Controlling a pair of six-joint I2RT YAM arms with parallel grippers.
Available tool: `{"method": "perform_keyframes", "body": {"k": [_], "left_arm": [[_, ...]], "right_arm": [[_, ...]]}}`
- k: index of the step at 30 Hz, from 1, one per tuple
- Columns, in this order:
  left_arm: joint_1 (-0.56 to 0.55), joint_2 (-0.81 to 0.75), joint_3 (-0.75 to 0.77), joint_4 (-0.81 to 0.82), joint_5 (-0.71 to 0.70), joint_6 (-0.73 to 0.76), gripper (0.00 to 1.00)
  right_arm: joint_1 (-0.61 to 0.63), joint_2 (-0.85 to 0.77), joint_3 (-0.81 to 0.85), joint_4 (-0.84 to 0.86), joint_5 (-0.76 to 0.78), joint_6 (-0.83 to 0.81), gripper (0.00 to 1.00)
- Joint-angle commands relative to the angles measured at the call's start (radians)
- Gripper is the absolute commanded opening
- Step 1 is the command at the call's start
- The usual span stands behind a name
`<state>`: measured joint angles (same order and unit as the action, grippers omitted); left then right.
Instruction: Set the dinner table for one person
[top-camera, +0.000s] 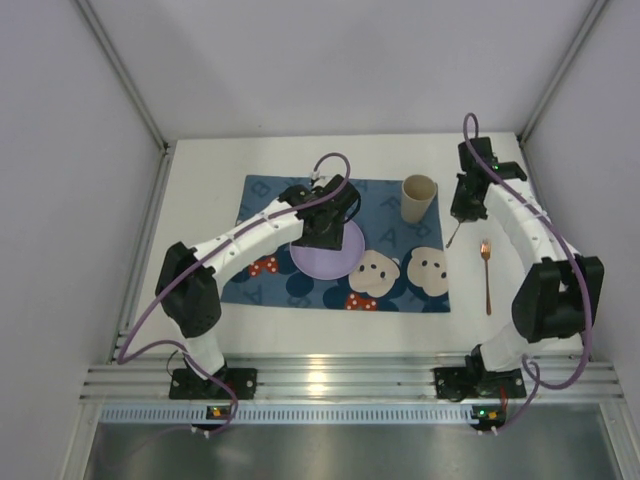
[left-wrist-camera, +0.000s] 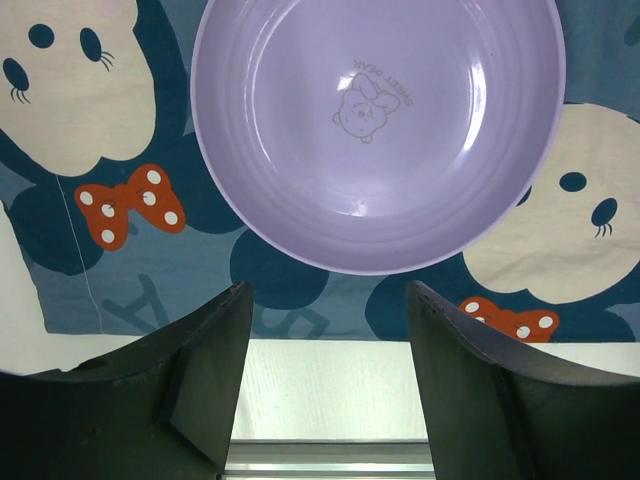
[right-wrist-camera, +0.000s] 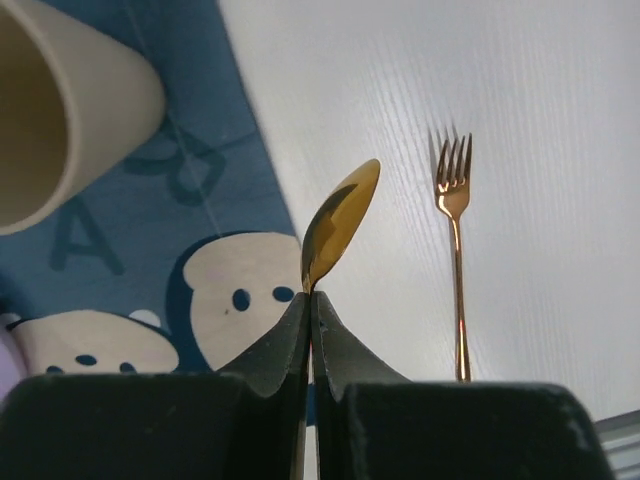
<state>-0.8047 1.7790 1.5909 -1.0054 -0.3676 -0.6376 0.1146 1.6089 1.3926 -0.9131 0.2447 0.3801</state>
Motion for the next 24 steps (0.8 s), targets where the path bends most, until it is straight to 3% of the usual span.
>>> {"method": "perform_keyframes", "body": {"k": [1, 8, 16, 24], "left_arm": [[0.004, -0.006, 0.040, -0.038, -0.008, 0.001, 0.68], [0.004, -0.039, 0.017, -0.053, -0.033, -0.023, 0.68], [0.004, -0.102, -0.043, -0.056, -0.044, -0.069, 0.68], [0.004, -0.199, -0.123, -0.104, -0.074, -0.123, 0.68]], "right_arm": [[0.060, -0.081, 0.039, -0.092, 0.008, 0.029, 0.00], [0.301, -0.132, 0.043, -0.141, -0.022, 0.111, 0.00], [0.557, -0.012, 0.055, -0.072, 0.085, 0.100, 0.00], [0.600, 0.210, 0.117, 0.014, 0.241, -0.009, 0.00]]}}
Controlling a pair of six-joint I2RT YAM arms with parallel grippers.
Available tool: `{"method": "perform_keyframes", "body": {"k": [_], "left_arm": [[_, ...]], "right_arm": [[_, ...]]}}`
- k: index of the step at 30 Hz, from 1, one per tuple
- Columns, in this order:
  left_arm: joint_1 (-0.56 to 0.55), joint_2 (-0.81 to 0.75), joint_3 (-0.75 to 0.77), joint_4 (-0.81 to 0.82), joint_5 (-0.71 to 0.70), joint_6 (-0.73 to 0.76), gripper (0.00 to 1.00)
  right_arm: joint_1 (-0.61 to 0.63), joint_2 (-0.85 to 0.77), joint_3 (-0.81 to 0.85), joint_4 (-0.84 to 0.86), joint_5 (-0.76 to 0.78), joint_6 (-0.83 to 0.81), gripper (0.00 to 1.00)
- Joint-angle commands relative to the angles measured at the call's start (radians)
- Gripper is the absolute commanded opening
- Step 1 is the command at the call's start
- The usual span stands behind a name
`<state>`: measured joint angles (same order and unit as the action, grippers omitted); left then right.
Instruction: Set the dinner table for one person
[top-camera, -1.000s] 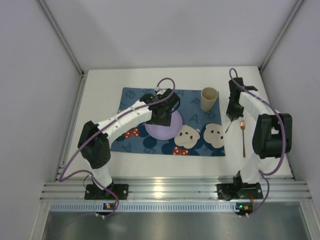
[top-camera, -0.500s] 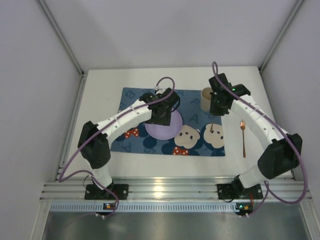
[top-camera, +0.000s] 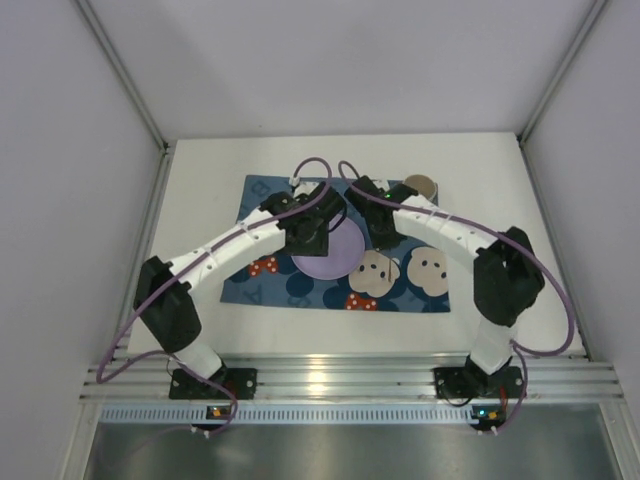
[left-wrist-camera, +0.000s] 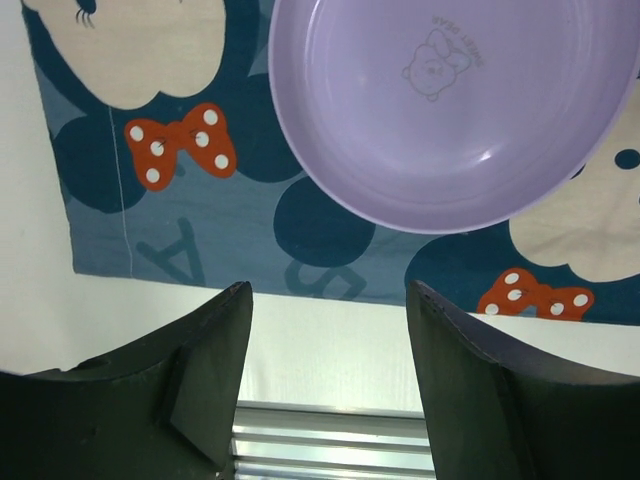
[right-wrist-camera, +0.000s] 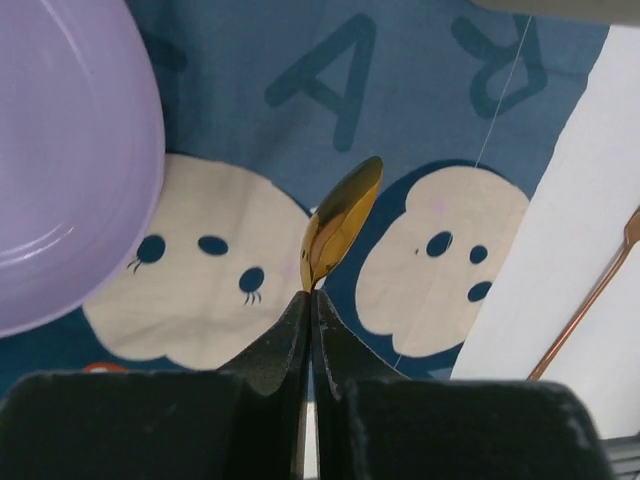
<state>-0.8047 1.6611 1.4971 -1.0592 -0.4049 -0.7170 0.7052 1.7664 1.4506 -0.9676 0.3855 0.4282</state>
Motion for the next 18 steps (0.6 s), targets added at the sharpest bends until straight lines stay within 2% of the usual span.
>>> {"method": "perform_keyframes", "body": {"k": [1, 5, 11, 17, 18], "left_arm": [[0.002, -0.107, -0.049, -0.054, -0.046, -0.045, 0.68], [0.004, -0.165, -0.106, -0.081, -0.063, -0.070, 0.69], [0.006, -0.213, -0.144, -0.110, -0.071, -0.084, 0.69], [0.004, -0.202, -0.101, -0.130, -0.097, -0.072, 0.70], [0.006, -0.198, -0.084, -0.130, -0.100, -0.068, 0.70]], "right_arm": [[0.010, 0.071, 0.065, 0.085, 0.114, -0.080, 0.00], [0.010, 0.181, 0.105, 0.113, 0.173, -0.140, 0.00], [0.004, 0.261, 0.122, 0.187, 0.225, -0.209, 0.00], [-0.001, 0.231, 0.117, 0.184, 0.164, -0.180, 0.01], [-0.001, 0.210, 0.116, 0.185, 0.148, -0.174, 0.06]]}}
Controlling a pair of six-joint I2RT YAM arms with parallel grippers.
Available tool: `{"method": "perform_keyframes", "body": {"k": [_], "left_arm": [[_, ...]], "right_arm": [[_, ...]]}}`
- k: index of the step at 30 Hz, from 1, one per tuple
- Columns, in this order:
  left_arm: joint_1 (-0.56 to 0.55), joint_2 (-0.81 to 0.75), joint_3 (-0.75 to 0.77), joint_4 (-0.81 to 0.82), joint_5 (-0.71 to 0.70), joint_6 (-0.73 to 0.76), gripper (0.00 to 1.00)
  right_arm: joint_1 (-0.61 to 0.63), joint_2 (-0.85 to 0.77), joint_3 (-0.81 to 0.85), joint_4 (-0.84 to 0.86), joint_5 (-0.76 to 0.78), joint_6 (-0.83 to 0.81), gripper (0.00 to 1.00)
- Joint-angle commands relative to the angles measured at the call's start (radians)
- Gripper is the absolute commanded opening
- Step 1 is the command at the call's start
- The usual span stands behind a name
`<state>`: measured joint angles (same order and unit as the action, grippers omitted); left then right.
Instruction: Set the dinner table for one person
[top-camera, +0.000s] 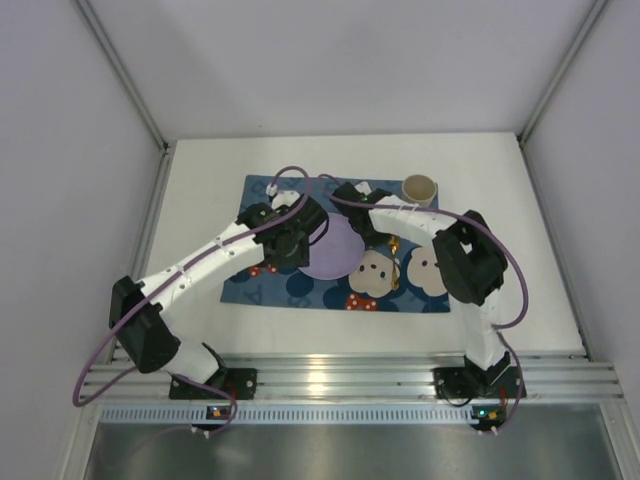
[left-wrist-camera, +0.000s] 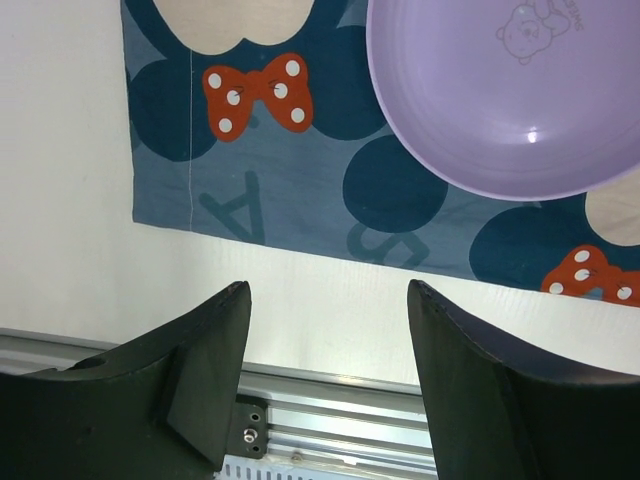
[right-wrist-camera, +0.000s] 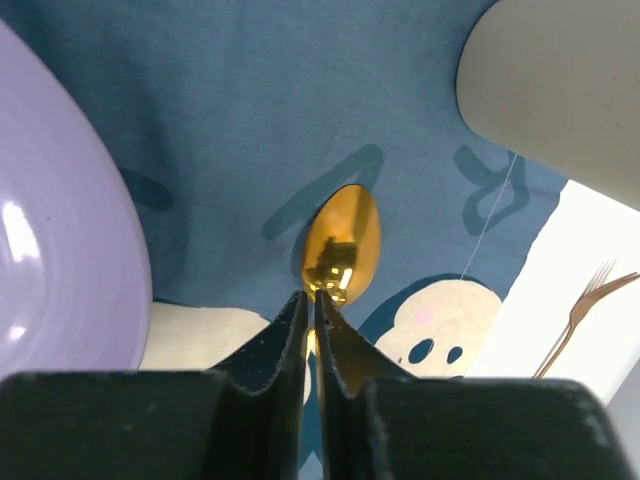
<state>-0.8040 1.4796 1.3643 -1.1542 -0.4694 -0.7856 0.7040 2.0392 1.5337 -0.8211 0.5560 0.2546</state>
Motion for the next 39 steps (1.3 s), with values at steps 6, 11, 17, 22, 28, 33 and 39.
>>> {"method": "perform_keyframes", "body": {"k": [6, 11, 17, 22, 28, 33, 39], "left_arm": [[0.005, 0.054, 0.140, 0.000, -0.029, 0.071, 0.70], [0.005, 0.157, 0.229, 0.057, -0.002, 0.144, 0.70], [0.005, 0.274, 0.321, 0.134, 0.098, 0.174, 0.70], [0.005, 0.301, 0.277, 0.212, 0.133, 0.204, 0.69], [0.005, 0.286, 0.202, 0.275, 0.161, 0.201, 0.69], [0.003, 0.251, 0.118, 0.300, 0.166, 0.186, 0.69], [0.009, 0.228, 0.078, 0.294, 0.164, 0.200, 0.69]], "right_arm": [[0.000, -0.302, 0.019, -0.036, -0.058, 0.047, 0.53], [-0.082, -0.554, -0.151, -0.104, -0.005, 0.130, 0.77], [-0.625, -0.732, -0.405, -0.115, -0.319, 0.178, 0.79], [-0.793, -0.650, -0.463, -0.119, -0.395, 0.190, 0.80], [-0.916, -0.492, -0.504, -0.015, -0.452, 0.216, 0.76], [-0.939, -0.370, -0.477, 0.045, -0.401, 0.206, 0.69], [-0.939, -0.228, -0.466, 0.117, -0.386, 0.204, 0.43]]}}
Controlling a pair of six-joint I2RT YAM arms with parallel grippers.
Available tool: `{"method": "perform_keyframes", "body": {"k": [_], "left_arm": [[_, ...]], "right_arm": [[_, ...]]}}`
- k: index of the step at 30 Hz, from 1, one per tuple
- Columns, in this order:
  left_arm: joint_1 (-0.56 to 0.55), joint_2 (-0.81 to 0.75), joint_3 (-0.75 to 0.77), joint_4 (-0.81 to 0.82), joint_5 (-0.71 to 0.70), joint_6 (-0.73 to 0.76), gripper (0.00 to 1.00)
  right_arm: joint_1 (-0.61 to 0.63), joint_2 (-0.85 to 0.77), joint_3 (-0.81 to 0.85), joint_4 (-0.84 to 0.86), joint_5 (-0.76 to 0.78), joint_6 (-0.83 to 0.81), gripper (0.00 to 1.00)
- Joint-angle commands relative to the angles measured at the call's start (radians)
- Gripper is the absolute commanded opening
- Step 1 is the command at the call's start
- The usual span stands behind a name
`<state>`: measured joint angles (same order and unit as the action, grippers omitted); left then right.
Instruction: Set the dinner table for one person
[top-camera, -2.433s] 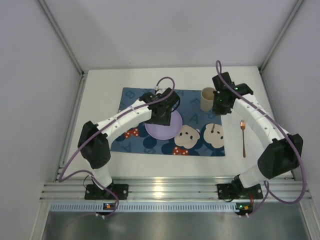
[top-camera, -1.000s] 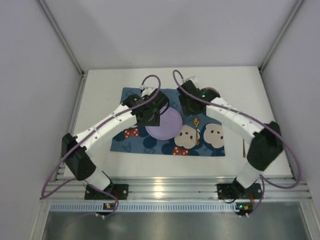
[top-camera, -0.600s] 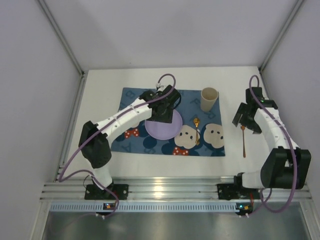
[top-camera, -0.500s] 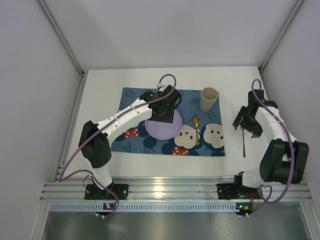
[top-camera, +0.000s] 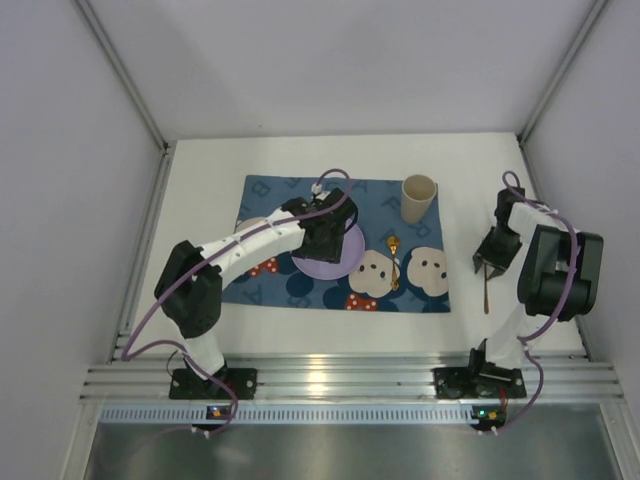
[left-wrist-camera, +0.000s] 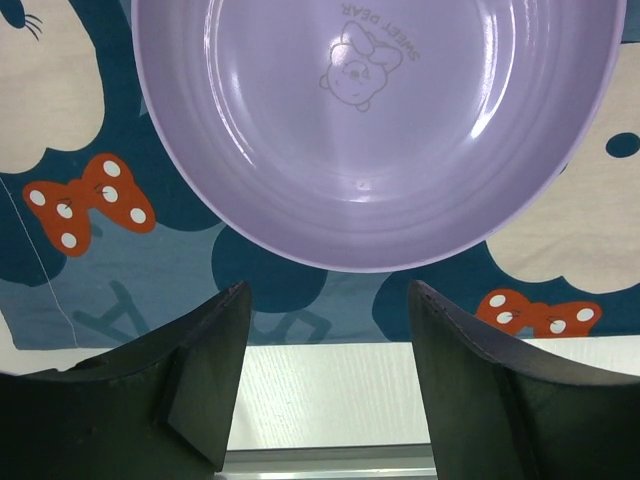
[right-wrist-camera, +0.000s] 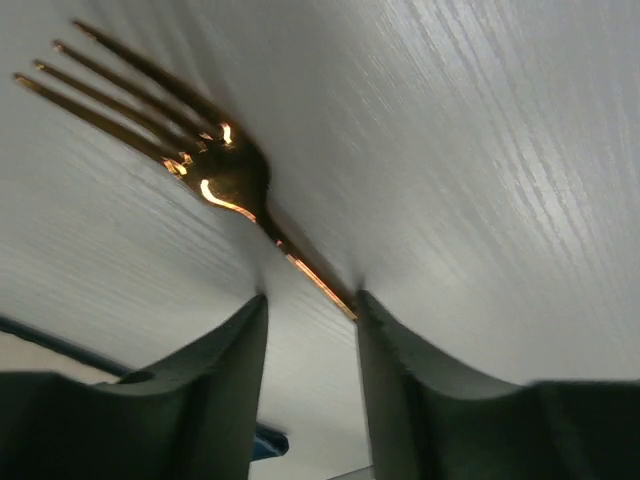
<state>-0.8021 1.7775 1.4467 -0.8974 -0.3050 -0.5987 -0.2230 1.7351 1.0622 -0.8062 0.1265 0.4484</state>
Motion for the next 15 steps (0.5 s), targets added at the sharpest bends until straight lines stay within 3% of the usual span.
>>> {"method": "perform_keyframes", "body": {"k": [1, 8, 15], "left_arm": [[0.006, -0.072, -0.003, 0.029, -0.002, 0.017, 0.69], [0.021, -0.087, -0.011, 0.003, -0.013, 0.017, 0.69], [0.020, -0.104, -0.002, -0.005, 0.027, 0.022, 0.69]], "right_arm": [[-0.010, 0.089, 0.004, 0.110, 0.045, 0.007, 0.34], [-0.010, 0.122, -0.007, 0.159, 0.070, -0.026, 0.00], [-0.006, 0.071, 0.073, 0.102, 0.087, -0.074, 0.00]]}}
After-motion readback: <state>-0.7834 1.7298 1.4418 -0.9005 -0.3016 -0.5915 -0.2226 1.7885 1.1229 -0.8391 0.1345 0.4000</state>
